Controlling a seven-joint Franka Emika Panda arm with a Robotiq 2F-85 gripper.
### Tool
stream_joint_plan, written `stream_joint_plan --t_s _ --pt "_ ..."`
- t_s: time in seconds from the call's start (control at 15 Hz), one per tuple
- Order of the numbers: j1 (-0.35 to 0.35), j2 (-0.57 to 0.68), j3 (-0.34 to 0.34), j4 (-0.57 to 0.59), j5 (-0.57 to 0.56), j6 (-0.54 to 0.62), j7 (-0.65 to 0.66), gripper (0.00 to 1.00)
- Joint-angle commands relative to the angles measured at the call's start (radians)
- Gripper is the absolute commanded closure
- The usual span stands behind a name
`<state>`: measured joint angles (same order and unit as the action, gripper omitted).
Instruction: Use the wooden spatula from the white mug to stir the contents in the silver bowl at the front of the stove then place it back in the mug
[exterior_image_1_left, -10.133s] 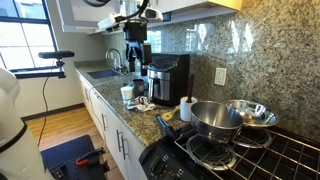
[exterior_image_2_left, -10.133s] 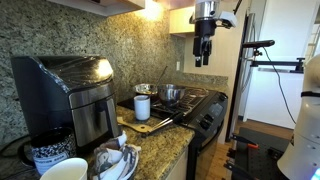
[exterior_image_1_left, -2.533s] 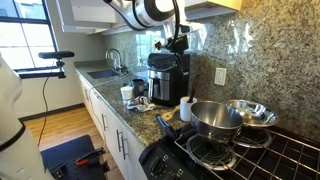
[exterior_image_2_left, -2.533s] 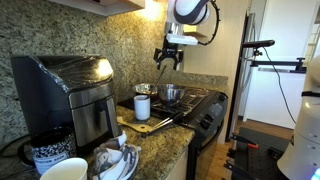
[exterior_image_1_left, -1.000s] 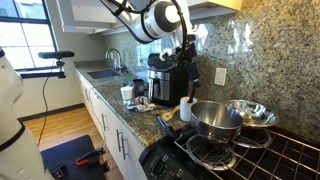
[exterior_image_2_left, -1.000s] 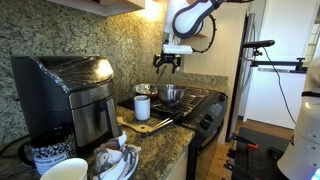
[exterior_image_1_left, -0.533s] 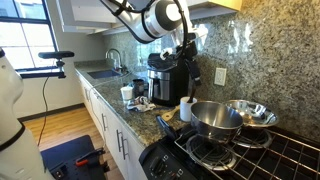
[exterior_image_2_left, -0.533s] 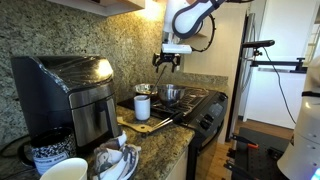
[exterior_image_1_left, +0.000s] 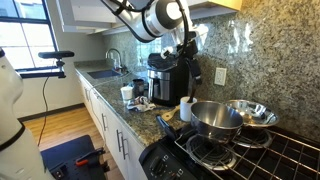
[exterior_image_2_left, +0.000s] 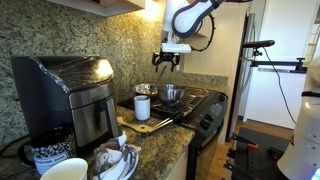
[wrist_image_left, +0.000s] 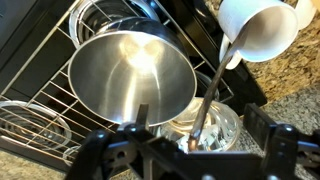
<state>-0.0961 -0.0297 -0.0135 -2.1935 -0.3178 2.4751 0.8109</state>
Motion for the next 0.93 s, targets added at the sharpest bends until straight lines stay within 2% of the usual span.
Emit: stream_joint_plan --t_s 0.0,0.07,0.6,0.73,0.87 --pt "0.011 0.009 -0.008 0.017 -0.030 -0.004 0.038 0.29" --pt "0.011 0.010 -0.008 0.017 -0.029 -0.004 0.037 0.31" --pt "0.016 0.017 -0.007 0.020 -0.033 -0.004 0.033 0.93" --pt "0.020 0.019 -0.006 0.028 -0.033 -0.003 0.032 0.97" --pt "0.026 0.022 -0.005 0.035 -0.033 -0.002 0.030 0.93"
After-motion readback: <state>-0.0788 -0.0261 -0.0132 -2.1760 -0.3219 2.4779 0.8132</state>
